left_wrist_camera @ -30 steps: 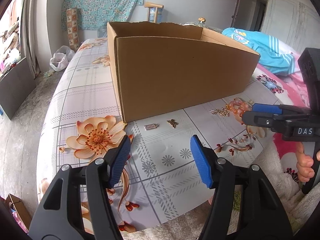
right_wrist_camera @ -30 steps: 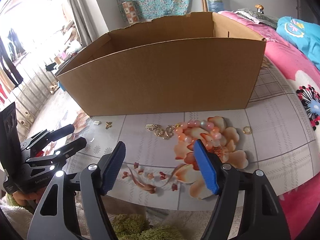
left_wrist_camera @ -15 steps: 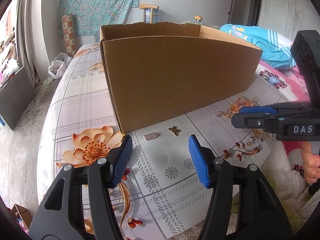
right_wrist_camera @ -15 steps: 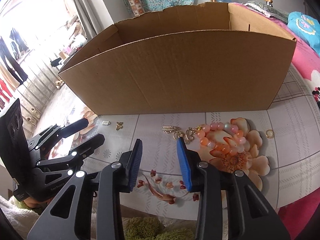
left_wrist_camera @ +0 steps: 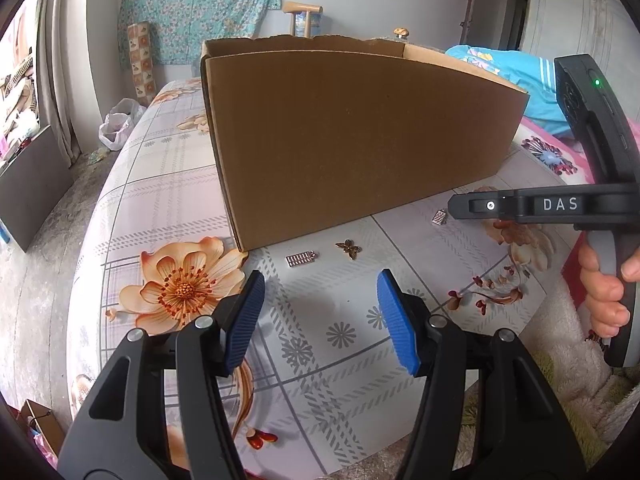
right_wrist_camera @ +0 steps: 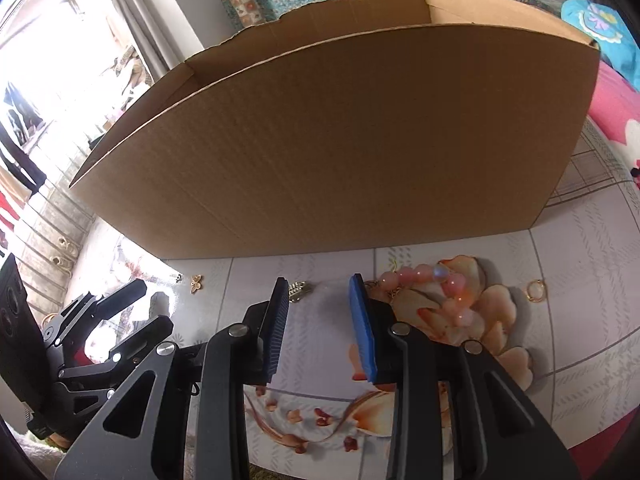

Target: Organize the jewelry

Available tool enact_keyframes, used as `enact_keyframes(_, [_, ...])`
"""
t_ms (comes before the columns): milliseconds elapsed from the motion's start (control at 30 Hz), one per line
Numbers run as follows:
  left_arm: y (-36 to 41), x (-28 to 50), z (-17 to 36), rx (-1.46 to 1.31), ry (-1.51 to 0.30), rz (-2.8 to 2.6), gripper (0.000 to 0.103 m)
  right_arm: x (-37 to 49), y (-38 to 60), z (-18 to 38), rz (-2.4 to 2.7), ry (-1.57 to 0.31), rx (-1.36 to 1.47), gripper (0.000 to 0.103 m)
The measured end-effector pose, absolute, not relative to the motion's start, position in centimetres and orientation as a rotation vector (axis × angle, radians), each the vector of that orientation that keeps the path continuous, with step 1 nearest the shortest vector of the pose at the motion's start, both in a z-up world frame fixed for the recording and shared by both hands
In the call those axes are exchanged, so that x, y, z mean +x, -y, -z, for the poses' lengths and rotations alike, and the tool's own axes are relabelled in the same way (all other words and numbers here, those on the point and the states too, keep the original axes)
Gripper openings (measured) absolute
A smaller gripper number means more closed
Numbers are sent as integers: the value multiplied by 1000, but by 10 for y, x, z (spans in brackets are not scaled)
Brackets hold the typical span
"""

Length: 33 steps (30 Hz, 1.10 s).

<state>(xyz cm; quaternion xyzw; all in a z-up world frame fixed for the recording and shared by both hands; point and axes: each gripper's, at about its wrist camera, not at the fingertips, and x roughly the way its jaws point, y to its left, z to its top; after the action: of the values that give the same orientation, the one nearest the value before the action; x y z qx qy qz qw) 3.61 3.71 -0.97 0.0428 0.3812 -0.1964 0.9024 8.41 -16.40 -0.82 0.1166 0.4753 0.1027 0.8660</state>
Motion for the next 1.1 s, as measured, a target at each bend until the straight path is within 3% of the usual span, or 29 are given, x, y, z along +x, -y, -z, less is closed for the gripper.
enact_keyframes(200, [-39, 41, 7, 85, -786, 373, 50, 76, 159, 1, -239, -971, 233, 31])
enact_keyframes(367, [-37, 52, 8, 128, -813, 336, 33, 70, 148, 2, -259, -966, 232, 31])
enact_keyframes(1100, [-18, 67, 11, 197, -819, 347, 4, 69, 163, 2, -246, -963, 255, 31])
